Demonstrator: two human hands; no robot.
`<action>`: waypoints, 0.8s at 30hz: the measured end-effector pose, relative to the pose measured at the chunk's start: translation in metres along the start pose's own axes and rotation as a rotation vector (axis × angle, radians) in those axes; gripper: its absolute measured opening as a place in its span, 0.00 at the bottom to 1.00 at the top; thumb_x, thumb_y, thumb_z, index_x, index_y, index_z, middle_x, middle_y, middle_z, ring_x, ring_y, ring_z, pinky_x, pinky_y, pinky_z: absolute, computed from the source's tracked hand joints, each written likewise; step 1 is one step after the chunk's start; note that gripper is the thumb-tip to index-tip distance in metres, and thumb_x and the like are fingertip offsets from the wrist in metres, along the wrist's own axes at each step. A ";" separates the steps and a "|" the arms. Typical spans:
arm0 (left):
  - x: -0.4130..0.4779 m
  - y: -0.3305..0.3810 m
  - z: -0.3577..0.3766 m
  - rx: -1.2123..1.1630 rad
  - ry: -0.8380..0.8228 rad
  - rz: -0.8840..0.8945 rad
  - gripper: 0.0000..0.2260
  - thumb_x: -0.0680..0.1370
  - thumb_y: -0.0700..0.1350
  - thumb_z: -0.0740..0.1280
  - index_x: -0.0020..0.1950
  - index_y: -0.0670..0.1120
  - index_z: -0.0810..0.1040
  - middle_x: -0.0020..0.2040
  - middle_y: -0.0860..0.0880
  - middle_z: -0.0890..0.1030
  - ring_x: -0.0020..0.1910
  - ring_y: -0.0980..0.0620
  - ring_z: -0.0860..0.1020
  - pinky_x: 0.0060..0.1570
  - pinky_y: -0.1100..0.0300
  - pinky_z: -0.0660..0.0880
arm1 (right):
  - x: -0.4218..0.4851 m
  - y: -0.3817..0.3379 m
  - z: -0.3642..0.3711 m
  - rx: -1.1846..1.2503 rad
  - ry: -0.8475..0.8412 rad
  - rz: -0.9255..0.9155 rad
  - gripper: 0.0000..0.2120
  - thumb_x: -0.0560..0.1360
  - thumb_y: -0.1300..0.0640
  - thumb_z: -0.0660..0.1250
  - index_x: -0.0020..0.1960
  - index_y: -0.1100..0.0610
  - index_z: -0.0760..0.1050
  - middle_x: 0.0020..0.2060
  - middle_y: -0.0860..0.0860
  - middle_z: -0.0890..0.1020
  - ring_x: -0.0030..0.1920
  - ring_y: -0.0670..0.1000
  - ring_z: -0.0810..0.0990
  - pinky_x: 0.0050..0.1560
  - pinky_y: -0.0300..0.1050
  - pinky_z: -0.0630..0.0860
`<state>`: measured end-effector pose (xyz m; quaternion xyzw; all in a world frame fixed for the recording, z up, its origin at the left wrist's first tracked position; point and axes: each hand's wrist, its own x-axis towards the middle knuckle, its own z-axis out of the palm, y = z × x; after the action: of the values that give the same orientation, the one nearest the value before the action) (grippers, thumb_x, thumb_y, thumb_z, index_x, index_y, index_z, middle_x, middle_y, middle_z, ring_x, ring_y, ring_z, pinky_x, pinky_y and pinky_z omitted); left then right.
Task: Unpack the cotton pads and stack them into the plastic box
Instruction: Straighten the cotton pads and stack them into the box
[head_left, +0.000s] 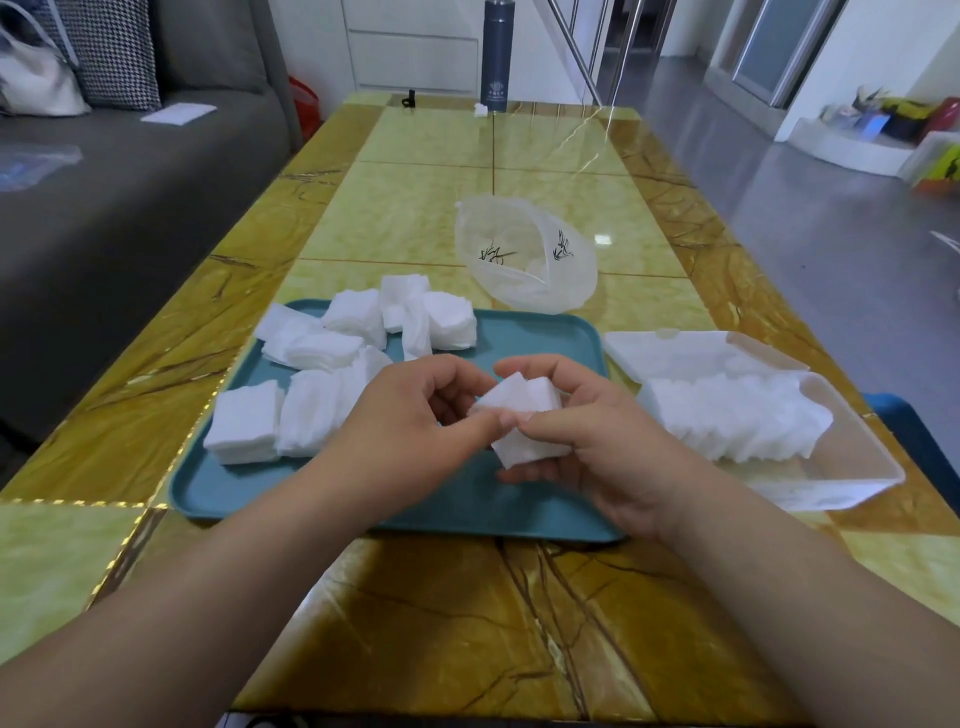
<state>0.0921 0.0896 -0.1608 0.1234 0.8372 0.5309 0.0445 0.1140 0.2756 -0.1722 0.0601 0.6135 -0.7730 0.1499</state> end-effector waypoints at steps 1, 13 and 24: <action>0.000 0.000 0.000 -0.012 0.015 -0.002 0.03 0.75 0.45 0.77 0.46 0.51 0.85 0.40 0.48 0.85 0.35 0.54 0.78 0.35 0.70 0.73 | 0.000 -0.001 0.001 0.013 -0.004 0.006 0.16 0.79 0.67 0.67 0.62 0.53 0.82 0.62 0.62 0.82 0.54 0.62 0.85 0.43 0.53 0.85; 0.003 0.004 -0.017 -0.072 0.018 0.030 0.03 0.77 0.42 0.75 0.48 0.49 0.85 0.41 0.48 0.85 0.36 0.53 0.79 0.38 0.64 0.75 | 0.003 -0.007 0.003 0.259 0.038 0.173 0.25 0.83 0.44 0.60 0.71 0.62 0.74 0.64 0.66 0.80 0.58 0.66 0.83 0.51 0.59 0.85; 0.004 0.003 -0.011 -0.114 -0.136 0.009 0.03 0.79 0.38 0.73 0.49 0.46 0.85 0.41 0.49 0.87 0.36 0.57 0.82 0.37 0.65 0.78 | 0.001 -0.008 0.007 0.157 0.003 0.146 0.27 0.86 0.45 0.54 0.68 0.66 0.77 0.59 0.67 0.82 0.56 0.63 0.80 0.47 0.57 0.80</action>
<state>0.0862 0.0826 -0.1532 0.1604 0.8002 0.5681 0.1058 0.1115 0.2699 -0.1637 0.1175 0.5453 -0.8056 0.1996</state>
